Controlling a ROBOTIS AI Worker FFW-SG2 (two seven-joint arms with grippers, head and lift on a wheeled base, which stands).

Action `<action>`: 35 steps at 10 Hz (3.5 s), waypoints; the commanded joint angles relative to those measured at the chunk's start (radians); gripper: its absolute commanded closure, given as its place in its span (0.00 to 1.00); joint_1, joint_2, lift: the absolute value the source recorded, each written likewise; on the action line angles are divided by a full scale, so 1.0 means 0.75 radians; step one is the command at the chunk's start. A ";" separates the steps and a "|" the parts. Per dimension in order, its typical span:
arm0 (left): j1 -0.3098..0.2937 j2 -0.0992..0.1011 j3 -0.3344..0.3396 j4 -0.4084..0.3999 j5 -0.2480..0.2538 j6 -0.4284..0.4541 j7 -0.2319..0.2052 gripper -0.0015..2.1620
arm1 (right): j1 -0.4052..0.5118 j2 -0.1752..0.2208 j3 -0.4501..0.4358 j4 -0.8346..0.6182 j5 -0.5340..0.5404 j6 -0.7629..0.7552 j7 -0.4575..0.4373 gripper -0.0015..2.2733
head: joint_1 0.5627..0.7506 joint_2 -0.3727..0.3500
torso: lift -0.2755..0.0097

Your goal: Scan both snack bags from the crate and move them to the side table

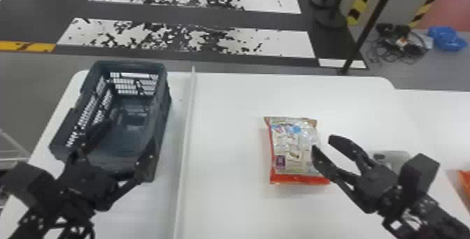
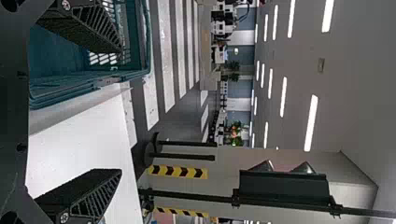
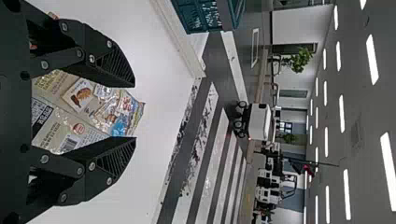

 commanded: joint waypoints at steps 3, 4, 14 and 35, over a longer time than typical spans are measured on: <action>0.002 -0.006 0.000 0.002 -0.002 0.000 0.000 0.04 | -0.130 0.003 0.093 0.051 0.021 0.218 0.001 0.89 | 0.70 0.46 | 0.70; 0.002 -0.006 0.000 0.002 -0.004 0.000 0.000 0.04 | -0.185 0.005 0.128 0.080 0.036 0.333 -0.001 0.99 | 0.70 0.48 | 0.70; 0.017 -0.010 0.002 -0.002 -0.006 -0.004 -0.014 0.04 | -0.418 -0.003 0.214 0.387 0.148 0.362 -0.058 0.99 | 0.70 0.52 | 0.70; 0.017 0.001 0.002 -0.006 -0.006 0.017 -0.016 0.04 | -0.263 -0.075 -0.337 0.133 -0.034 0.623 -0.066 0.01 | 0.70 0.17 | 0.70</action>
